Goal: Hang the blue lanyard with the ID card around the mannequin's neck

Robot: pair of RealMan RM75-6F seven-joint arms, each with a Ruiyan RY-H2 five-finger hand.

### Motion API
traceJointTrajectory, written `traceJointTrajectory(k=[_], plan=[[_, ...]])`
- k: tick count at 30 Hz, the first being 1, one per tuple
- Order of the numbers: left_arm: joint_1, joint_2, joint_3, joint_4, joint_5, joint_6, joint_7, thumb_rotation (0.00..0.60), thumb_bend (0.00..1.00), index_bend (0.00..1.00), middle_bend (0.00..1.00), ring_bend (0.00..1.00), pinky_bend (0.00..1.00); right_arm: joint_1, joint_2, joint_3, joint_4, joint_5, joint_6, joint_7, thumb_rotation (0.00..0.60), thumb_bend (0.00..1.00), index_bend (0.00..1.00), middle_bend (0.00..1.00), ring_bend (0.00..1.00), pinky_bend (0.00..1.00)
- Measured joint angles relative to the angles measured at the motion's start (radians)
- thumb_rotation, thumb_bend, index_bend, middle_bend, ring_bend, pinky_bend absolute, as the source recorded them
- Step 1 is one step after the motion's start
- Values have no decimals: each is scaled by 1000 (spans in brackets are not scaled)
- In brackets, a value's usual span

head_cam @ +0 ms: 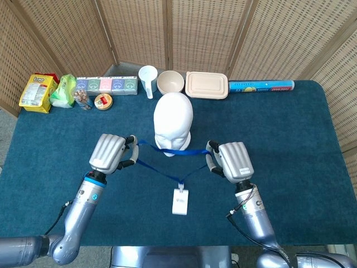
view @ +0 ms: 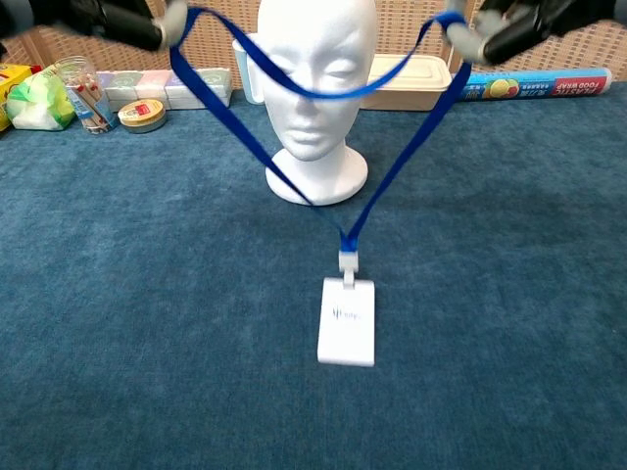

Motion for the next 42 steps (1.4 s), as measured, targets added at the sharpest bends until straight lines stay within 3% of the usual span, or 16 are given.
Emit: traceJointTrajectory(k=[10, 19, 28, 42], plan=[[-7, 79, -104, -51, 34, 38, -32, 476, 581, 691, 1000, 1000, 1000, 29, 107, 120, -64, 69, -17, 74, 600, 579, 716, 891, 1000, 1000], [-31, 100, -154, -19, -29, 35, -30, 477, 579, 690, 1000, 1000, 1000, 106, 138, 189, -15, 195, -71, 100, 600, 581, 716, 891, 1000, 1000], [-69, 101, -184, 74, -105, -1, -35, 476, 578, 692, 1000, 1000, 1000, 194, 130, 216, 92, 311, -120, 118, 600, 580, 718, 891, 1000, 1000], [-147, 39, -197, 254, -177, -70, -68, 484, 576, 694, 1000, 1000, 1000, 321, 124, 216, 257, 452, -217, 100, 600, 579, 718, 891, 1000, 1000]])
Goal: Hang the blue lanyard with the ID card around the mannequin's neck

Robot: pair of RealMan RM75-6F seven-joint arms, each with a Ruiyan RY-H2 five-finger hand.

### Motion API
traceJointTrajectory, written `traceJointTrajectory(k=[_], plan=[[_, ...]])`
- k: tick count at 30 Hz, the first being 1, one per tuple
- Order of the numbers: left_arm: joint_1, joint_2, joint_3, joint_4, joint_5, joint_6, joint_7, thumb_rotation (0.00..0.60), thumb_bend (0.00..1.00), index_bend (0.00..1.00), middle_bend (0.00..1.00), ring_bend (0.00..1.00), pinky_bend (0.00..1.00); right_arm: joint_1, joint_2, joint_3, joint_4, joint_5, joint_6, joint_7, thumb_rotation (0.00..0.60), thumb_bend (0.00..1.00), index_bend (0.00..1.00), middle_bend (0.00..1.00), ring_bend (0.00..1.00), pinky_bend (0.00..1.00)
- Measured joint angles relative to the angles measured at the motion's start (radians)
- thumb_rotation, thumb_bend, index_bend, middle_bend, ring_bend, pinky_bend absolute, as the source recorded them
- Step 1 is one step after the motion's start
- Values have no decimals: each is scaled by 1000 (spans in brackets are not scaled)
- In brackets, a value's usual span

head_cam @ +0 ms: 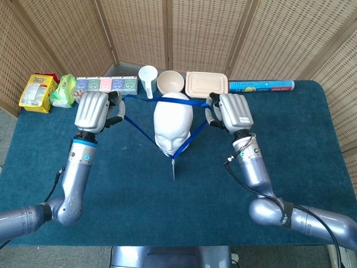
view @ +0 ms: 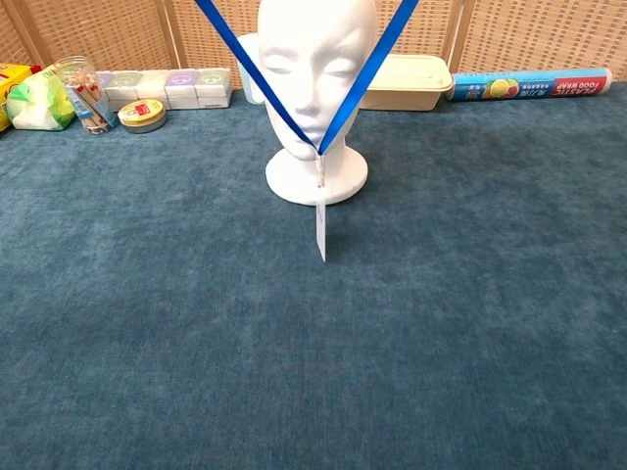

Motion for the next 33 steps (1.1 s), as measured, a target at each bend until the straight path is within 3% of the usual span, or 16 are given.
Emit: traceJointTrajectory(k=[33], plan=[[-115, -167, 23, 330, -54, -71, -5, 498, 546, 694, 1000, 1000, 1000, 164, -114, -89, 362, 92, -150, 11, 600, 579, 719, 891, 1000, 1000]])
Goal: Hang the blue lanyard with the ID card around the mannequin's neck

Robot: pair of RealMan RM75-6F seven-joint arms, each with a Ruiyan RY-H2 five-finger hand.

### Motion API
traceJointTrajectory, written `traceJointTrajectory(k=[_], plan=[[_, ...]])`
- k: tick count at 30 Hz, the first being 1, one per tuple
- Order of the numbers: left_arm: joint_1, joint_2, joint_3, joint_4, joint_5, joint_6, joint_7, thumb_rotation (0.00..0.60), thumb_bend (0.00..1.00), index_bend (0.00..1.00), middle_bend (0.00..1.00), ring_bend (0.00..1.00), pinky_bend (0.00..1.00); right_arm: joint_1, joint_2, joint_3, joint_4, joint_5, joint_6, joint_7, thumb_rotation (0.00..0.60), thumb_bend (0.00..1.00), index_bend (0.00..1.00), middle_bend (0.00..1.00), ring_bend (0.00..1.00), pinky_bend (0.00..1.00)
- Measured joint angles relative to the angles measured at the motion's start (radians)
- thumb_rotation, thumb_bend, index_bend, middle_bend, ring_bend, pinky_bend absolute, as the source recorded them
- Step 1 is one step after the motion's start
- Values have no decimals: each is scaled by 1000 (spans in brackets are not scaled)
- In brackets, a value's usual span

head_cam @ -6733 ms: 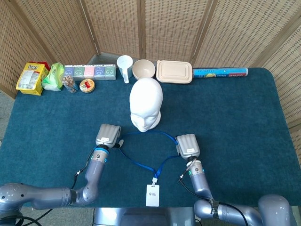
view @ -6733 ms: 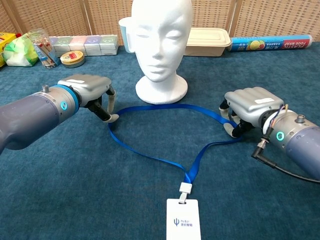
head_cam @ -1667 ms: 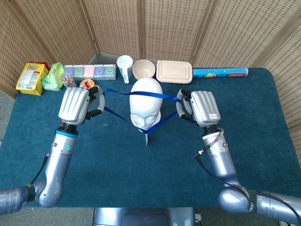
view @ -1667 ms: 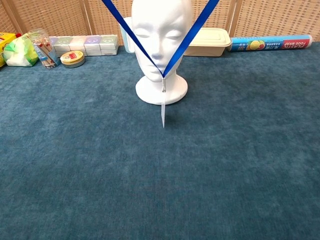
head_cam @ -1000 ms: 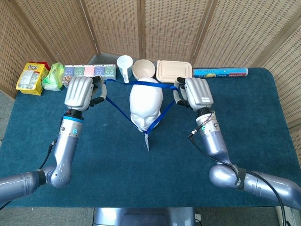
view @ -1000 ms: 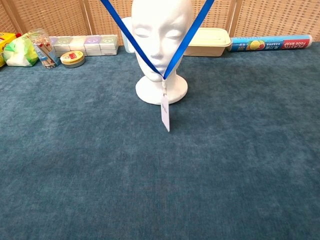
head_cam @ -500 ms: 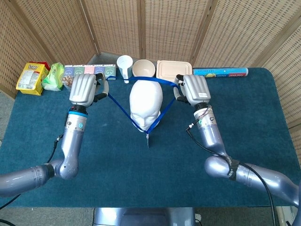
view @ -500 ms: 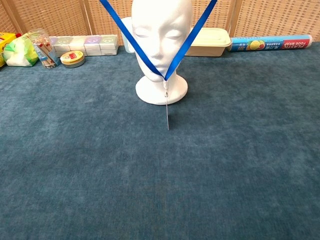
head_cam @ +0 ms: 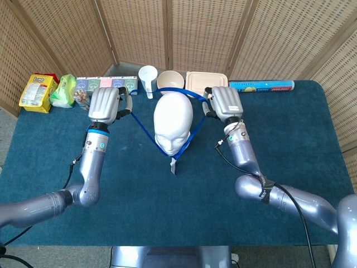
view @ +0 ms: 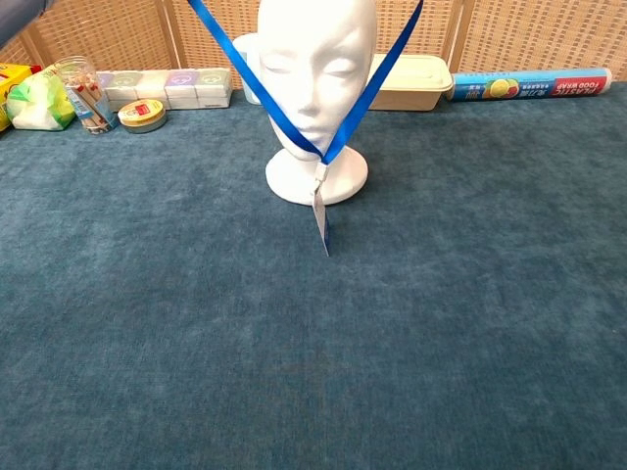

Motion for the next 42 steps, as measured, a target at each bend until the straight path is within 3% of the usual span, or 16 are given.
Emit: traceJointTrajectory(k=[6, 13, 18, 22, 29, 34, 42], plan=[[-9, -16, 10, 18, -12, -10, 24, 488, 458, 694, 1000, 1000, 1000, 15, 3, -14, 21, 29, -37, -8, 600, 578, 673, 866, 1000, 1000], [-14, -13, 19, 0, -35, -7, 80, 428, 380, 583, 977, 987, 1000, 30, 24, -34, 38, 43, -72, -20, 600, 577, 554, 730, 1000, 1000], [-15, -11, 23, -10, -38, -9, 89, 423, 359, 541, 784, 764, 930, 31, 35, -45, 39, 47, -86, -13, 597, 578, 509, 647, 1000, 1000], [-15, -10, 25, -14, -39, -9, 90, 421, 344, 531, 682, 678, 860, 31, 55, -57, 28, 59, -105, -11, 547, 575, 468, 611, 995, 1000], [-9, -3, 24, -25, -43, -5, 88, 422, 322, 514, 593, 540, 650, 35, 81, -75, 13, 81, -126, -9, 482, 531, 411, 513, 818, 912], [-4, 8, 23, -36, -46, -6, 84, 421, 312, 504, 574, 508, 612, 39, 90, -84, 9, 96, -131, -3, 444, 496, 394, 485, 734, 867], [13, 27, 26, -56, -38, -4, 59, 420, 309, 475, 545, 463, 535, 39, 103, -97, -1, 95, -116, 5, 441, 487, 386, 453, 652, 779]])
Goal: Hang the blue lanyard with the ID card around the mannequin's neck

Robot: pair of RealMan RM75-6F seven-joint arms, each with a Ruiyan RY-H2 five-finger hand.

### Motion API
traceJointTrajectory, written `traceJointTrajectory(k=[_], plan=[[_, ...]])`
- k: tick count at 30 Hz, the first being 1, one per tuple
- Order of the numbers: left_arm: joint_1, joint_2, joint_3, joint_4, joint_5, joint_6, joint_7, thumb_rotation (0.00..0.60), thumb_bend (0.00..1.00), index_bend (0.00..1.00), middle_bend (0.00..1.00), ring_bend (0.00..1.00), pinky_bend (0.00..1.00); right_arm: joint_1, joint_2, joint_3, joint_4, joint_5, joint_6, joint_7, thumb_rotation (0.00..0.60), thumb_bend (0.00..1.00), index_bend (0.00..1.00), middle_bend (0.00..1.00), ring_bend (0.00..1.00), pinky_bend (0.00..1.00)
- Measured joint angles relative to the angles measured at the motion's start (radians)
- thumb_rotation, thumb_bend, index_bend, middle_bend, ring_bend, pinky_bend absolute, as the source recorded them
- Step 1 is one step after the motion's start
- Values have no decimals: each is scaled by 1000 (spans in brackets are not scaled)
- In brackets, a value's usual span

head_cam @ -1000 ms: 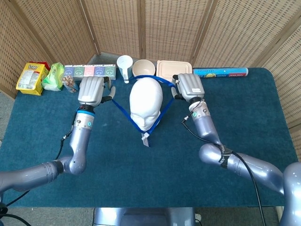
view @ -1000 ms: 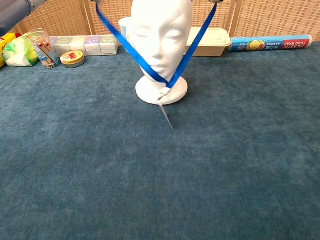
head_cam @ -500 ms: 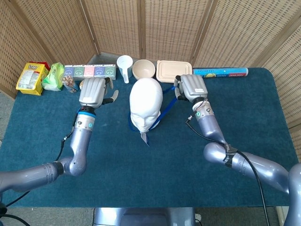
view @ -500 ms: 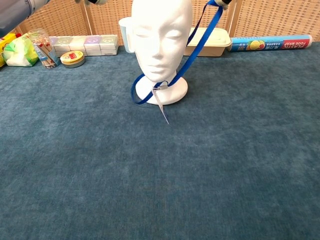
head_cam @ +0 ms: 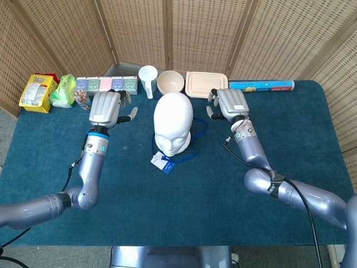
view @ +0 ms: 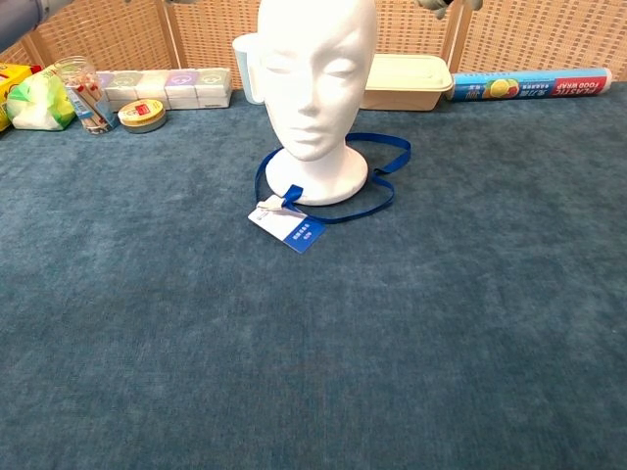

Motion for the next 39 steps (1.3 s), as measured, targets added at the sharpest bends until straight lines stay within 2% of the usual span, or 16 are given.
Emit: traceJointTrajectory(k=[4, 8, 18, 28, 35, 39], plan=[[12, 21, 2, -23, -2, -10, -14, 416, 309, 394, 497, 406, 467, -4, 7, -5, -8, -10, 6, 10, 445, 487, 381, 423, 595, 683], [23, 45, 4, -50, -10, -20, -19, 410, 309, 367, 471, 377, 432, -11, 18, -8, -17, -15, 13, 19, 440, 488, 373, 409, 555, 622], [71, 116, 15, -136, -21, -40, -77, 396, 308, 353, 455, 368, 415, -58, 74, -2, -83, -54, 38, 85, 444, 490, 363, 394, 500, 597], [149, 203, 39, -237, 5, -34, -157, 391, 307, 353, 456, 367, 415, -134, 136, 15, -160, -126, 104, 175, 441, 489, 361, 394, 504, 596], [271, 291, 99, -338, 103, 16, -257, 385, 308, 353, 457, 368, 415, -246, 179, 11, -260, -263, 225, 273, 442, 491, 409, 431, 530, 602], [363, 339, 167, -374, 196, 57, -332, 385, 308, 353, 456, 368, 412, -330, 203, -16, -317, -386, 305, 329, 447, 491, 426, 448, 547, 602]])
